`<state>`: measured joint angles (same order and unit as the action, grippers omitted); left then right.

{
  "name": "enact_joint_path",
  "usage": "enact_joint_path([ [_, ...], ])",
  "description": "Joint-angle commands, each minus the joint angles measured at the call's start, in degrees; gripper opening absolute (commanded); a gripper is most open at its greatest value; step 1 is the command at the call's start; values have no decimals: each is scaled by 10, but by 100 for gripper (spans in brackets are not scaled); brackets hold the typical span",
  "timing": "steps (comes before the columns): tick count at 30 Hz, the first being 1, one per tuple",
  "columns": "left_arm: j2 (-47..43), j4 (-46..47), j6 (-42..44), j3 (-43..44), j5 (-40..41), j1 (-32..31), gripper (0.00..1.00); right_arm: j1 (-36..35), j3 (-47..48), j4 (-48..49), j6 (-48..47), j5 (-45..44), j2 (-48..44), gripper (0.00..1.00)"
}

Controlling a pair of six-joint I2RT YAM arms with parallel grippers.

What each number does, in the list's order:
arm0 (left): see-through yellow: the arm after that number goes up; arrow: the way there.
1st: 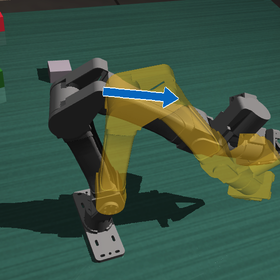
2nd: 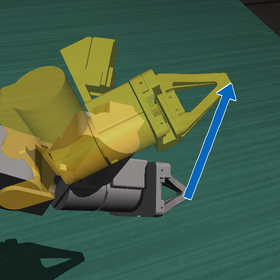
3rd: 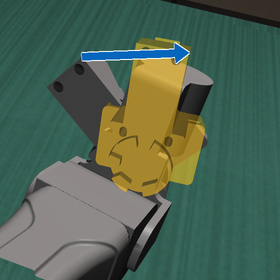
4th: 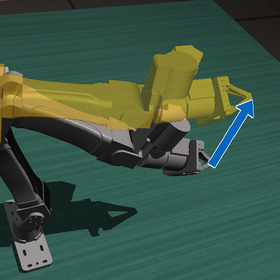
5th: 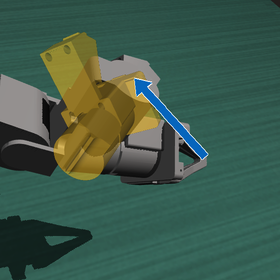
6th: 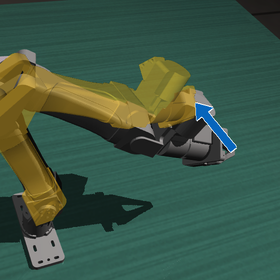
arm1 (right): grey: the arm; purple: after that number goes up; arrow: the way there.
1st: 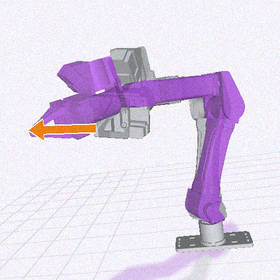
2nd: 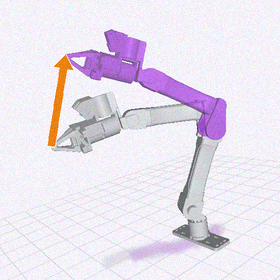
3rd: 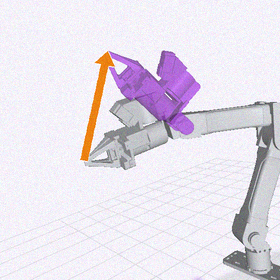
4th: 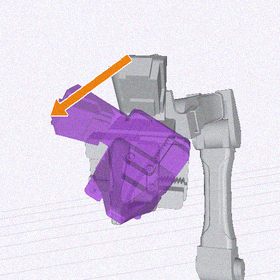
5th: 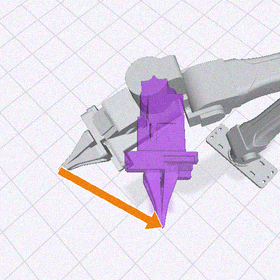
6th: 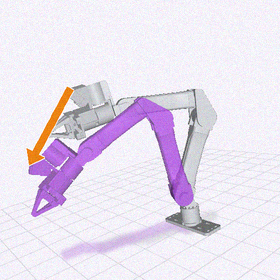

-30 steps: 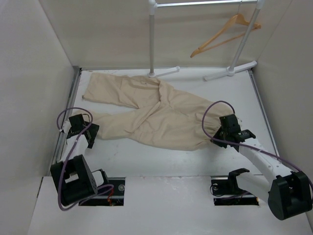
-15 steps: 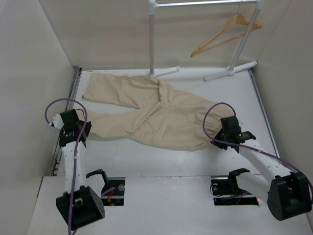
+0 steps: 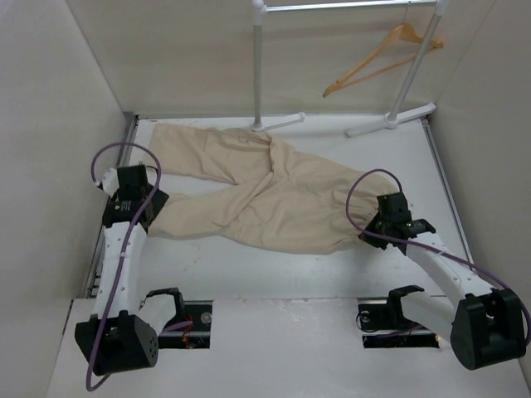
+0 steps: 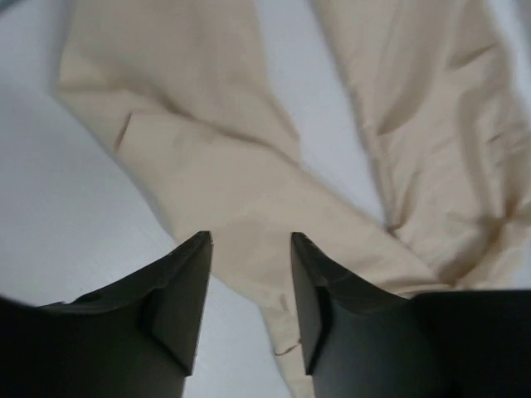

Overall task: Place the trousers on the hanger
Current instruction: Flatten out the trousers at the center of the board.

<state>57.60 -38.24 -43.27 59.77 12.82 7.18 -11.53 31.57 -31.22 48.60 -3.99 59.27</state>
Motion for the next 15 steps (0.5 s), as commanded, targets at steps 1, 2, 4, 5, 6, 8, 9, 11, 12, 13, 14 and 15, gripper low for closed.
enact_joint_path([
  [1, -31, 35, -45, -124, -48, 11, 45, 3, 23, 27, -8, 9, -2, 3],
  [2, -32, 60, -56, -157, -72, 23, 48, 3, 22, 27, -9, 10, 0, 3],
  [4, -26, 108, -75, -211, -116, 39, 53, 3, 20, 27, -12, 10, 0, 3],
  [5, -18, 133, -77, -231, -126, 41, 54, 3, 19, 27, -14, 10, 1, 3],
  [6, -9, 149, -81, -247, -130, 41, 54, 3, 18, 27, -14, 10, 1, 3],
  [8, 11, 184, -82, -272, -130, 39, 54, 3, 18, 27, -14, 10, 4, 3],
  [9, 25, 199, -82, -279, -124, 39, 53, 3, 18, 27, -13, 10, 6, 3],
  [11, 54, 237, -81, -292, -119, 39, 47, 1, 18, 28, -12, 10, 9, 3],
  [12, 69, 253, -81, -294, -118, 39, 43, -1, 18, 29, -11, 10, 9, 3],
  [13, 84, 268, -81, -296, -118, 43, 39, -2, 18, 31, -11, 10, 9, 3],
  [14, 96, 284, -81, -298, -117, 44, 35, -4, 17, 31, -10, 10, 9, 3],
  [15, 104, 294, -81, -299, -117, 45, 30, -5, 17, 32, -10, 10, 9, 3],
])
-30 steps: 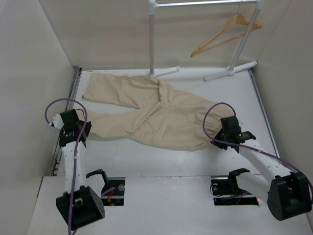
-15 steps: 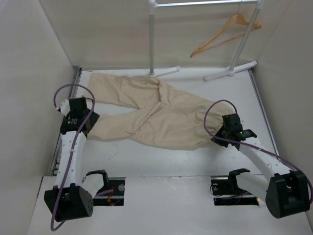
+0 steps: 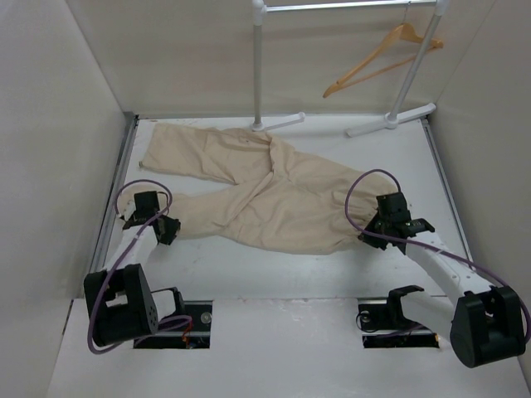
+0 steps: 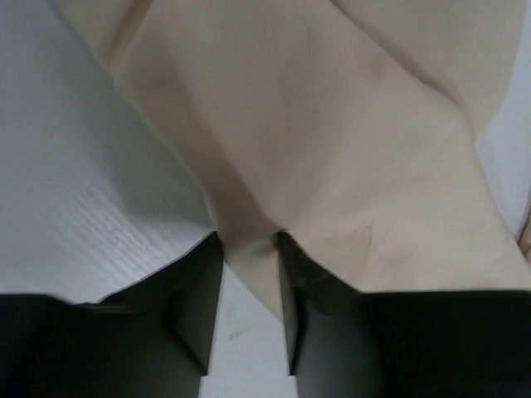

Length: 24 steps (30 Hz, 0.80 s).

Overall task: Place the trousers on the hanger
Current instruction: Flatten out the trousers at the center of the board.

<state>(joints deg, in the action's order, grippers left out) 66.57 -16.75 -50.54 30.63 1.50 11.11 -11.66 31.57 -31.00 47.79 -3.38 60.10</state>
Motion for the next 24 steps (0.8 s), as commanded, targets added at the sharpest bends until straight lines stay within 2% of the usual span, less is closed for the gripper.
enact_joint_path([
  [1, 24, 86, -7, -6, -4, 5, 22, -3, 18, 30, -2, 4, 2, 3],
  [3, 30, 81, -4, -1, 3, 7, 8, -4, 19, 30, -1, 4, 3, 3],
  [5, 0, 57, -3, -1, 9, 9, 2, -4, 20, 29, -1, 4, 1, 3],
  [11, -200, -140, 30, 39, 59, 26, 0, -3, 12, 19, 1, 4, -14, 3],
  [14, -274, -266, 47, 118, 80, 22, 0, 4, 8, 9, -1, 4, -26, 3],
  [16, -291, -337, 52, 195, 102, 7, 0, 8, 7, 6, -2, 4, -29, 2],
  [18, -263, -360, 71, 259, 119, -10, 0, 12, 11, 6, -3, 6, -24, 2],
  [20, -188, -335, 104, 324, 133, -28, 1, 17, 21, 9, -4, 8, -15, 2],
  [22, -77, -264, 148, 387, 130, -34, 3, 21, 37, 11, -4, 10, -2, 1],
  [24, 71, -196, 177, 465, 107, -34, 10, 21, 53, 8, -5, 7, 5, 1],
])
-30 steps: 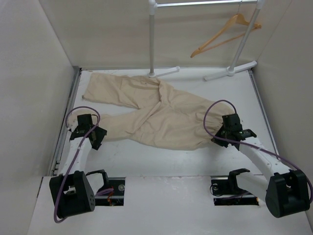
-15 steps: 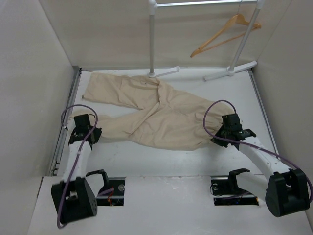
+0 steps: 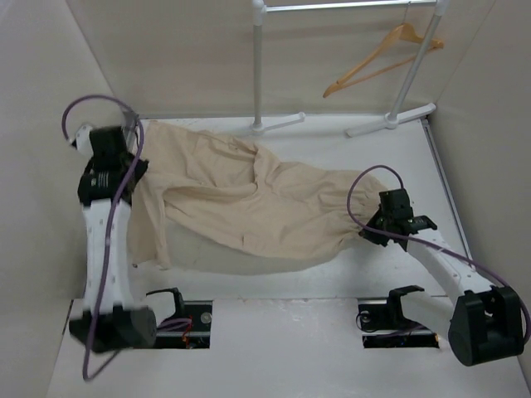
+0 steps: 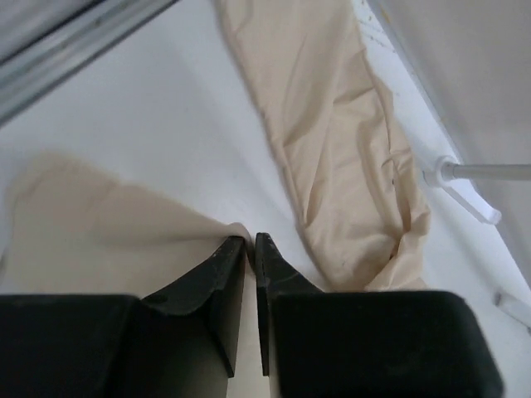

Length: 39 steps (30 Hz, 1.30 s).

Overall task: Place the trousers on the hanger
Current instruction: Flatten out the trousers at the center of the board.

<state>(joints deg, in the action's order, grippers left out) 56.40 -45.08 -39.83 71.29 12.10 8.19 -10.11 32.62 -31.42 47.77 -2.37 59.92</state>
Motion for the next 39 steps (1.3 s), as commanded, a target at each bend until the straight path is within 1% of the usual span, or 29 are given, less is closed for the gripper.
enact_joint_path([
  [1, 257, 103, 90, 111, -31, -1, 11, 6, 52, 9, -5, -5, 7, 1],
  [2, 340, 98, 104, 169, -44, 4, 15, 6, 58, 6, -5, -6, 7, 1],
  [4, 473, 56, 114, 287, -48, 7, 40, 9, 72, -12, -4, -12, 0, 0],
  [5, 506, 27, 113, 327, -41, 8, 52, 14, 76, -21, -4, -19, -9, 0],
  [6, 515, 18, 111, 343, -29, 8, 61, 20, 77, -30, -4, -26, -23, 0],
  [7, 508, 30, 114, 340, -22, 3, 70, 29, 76, -39, -4, -35, -37, 0],
  [8, 489, 51, 120, 317, -18, -5, 74, 39, 73, -46, -5, -41, -51, 0],
  [9, 458, 72, 124, 275, -21, -13, 75, 50, 68, -49, -7, -44, -59, 0],
  [11, 401, 94, 121, 196, -26, -13, 75, 73, 58, -48, -14, -39, -68, 0],
  [13, 315, 122, 113, 88, -21, -8, 73, 81, 55, -46, -17, -35, -68, 0],
  [15, 217, 135, 100, -20, -19, 6, 69, 81, 56, -45, -16, -34, -68, 0],
  [16, 173, 133, 98, -64, -22, 10, 64, 80, 57, -45, -15, -34, -68, 0],
  [18, 97, 106, 103, -130, -24, 4, 50, 75, 54, -47, -15, -34, -69, 0],
  [19, 68, 92, 102, -158, -29, -14, 47, 74, 47, -44, -16, -34, -72, 0],
  [20, 50, 83, 102, -179, -37, -43, 46, 74, 40, -41, -17, -34, -72, 0],
  [21, 39, 75, 101, -192, -37, -74, 46, 73, 36, -37, -18, -33, -71, 0],
  [24, 36, 69, 90, -217, -21, -187, 59, 57, 34, -36, -17, -29, -62, 0],
  [26, 53, 72, 81, -227, 22, -241, 67, 48, 35, -36, -15, -29, -62, 0],
  [27, 63, 76, 80, -233, 37, -259, 70, 46, 35, -38, -15, -29, -64, 0],
  [28, 78, 80, 80, -235, 47, -268, 70, 46, 35, -40, -14, -28, -67, 0],
  [31, 121, 101, 84, -242, 47, -292, 70, 46, 27, -43, -14, -30, -79, 0],
  [33, 148, 125, 85, -246, 43, -297, 69, 46, 24, -43, -14, -31, -82, 0],
  [34, 162, 135, 87, -247, 45, -292, 66, 46, 24, -43, -14, -32, -82, 0],
  [35, 168, 140, 88, -246, 49, -291, 59, 46, 24, -44, -14, -33, -82, 0],
  [36, 173, 143, 89, -244, 54, -289, 49, 46, 24, -44, -14, -34, -82, 0],
  [38, 170, 140, 93, -237, 65, -279, 24, 46, 26, -44, -14, -35, -82, 0],
  [39, 161, 135, 98, -233, 66, -271, 16, 46, 26, -44, -13, -35, -82, 0],
])
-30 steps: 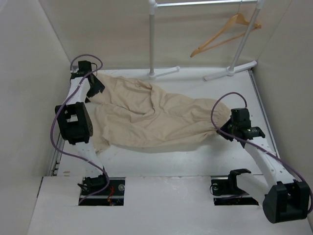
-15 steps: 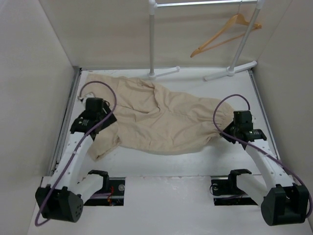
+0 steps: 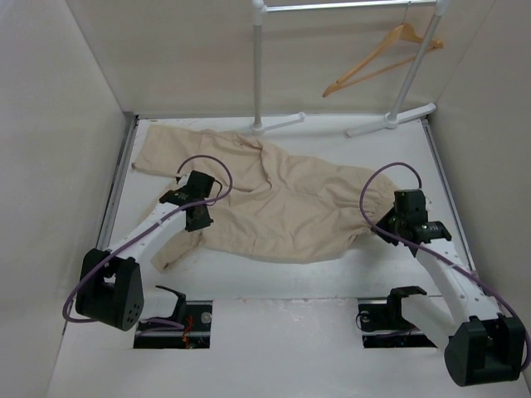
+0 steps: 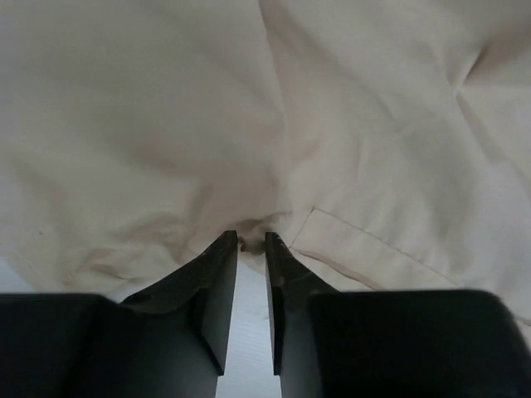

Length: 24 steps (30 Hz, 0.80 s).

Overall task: Place the trousers on the hanger
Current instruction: Flatten out the trousers at the center of the board.

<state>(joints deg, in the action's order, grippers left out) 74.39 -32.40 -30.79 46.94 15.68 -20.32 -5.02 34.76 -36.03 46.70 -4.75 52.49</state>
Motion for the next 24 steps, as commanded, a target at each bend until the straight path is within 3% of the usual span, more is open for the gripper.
enact_joint_path([
  [1, -30, 2, 13, 13, 28, 26, 13, 0, 6, 3, -3, -11, -10, 0],
  [9, -92, -34, 74, 68, 10, 196, 5, 16, 13, 0, -8, -6, -21, 0],
  [12, -32, -17, 92, 147, 6, 271, 5, 17, 15, -4, -9, -6, -18, 0],
  [20, 167, -21, 61, 383, 61, 339, 5, 30, 23, -33, -13, -13, -47, 0],
  [23, 253, -58, 62, 480, 92, 368, 11, 35, 32, -42, -13, -13, -52, 0],
  [24, 277, -70, 66, 509, 83, 378, 19, 37, 35, -42, -13, -14, -53, 0],
])
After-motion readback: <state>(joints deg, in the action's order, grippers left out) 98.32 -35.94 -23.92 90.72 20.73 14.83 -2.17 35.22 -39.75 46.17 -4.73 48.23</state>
